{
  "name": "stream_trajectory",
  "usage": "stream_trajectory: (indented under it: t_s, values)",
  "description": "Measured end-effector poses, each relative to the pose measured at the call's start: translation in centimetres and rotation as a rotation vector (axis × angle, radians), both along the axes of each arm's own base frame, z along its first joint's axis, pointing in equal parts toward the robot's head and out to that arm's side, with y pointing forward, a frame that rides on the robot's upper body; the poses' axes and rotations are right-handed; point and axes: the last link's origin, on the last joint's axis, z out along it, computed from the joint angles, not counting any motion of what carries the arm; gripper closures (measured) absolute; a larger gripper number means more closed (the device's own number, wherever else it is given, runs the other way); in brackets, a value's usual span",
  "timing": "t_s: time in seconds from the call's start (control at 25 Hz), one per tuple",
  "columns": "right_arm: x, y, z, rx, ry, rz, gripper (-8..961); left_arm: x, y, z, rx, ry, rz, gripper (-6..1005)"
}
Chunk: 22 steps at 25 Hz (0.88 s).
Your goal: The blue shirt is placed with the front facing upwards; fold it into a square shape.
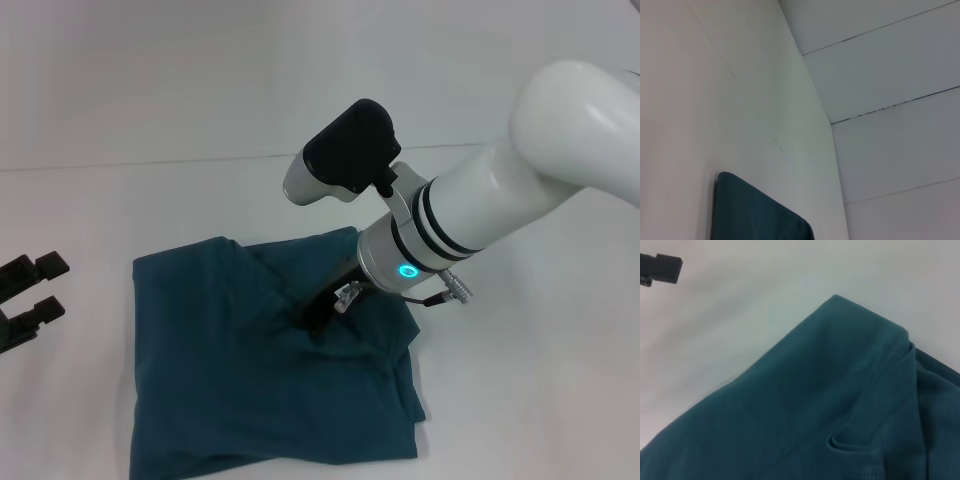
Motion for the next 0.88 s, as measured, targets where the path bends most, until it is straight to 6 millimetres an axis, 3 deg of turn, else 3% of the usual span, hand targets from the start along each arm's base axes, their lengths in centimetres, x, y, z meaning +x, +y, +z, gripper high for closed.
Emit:
stream_trajectory:
  t_s: [0.44, 0.88]
  values:
    - [0.1, 0.6, 1.4, 0.019, 0.052, -0.058, 939, -0.1, -0.1, 0.0, 0.003, 0.004, 0.001, 179]
    - [1.3, 1.8, 6.4, 0.145, 0.091, -0.126, 939, -0.1, -0.2, -0.1, 0.001, 0.002, -0.001, 179]
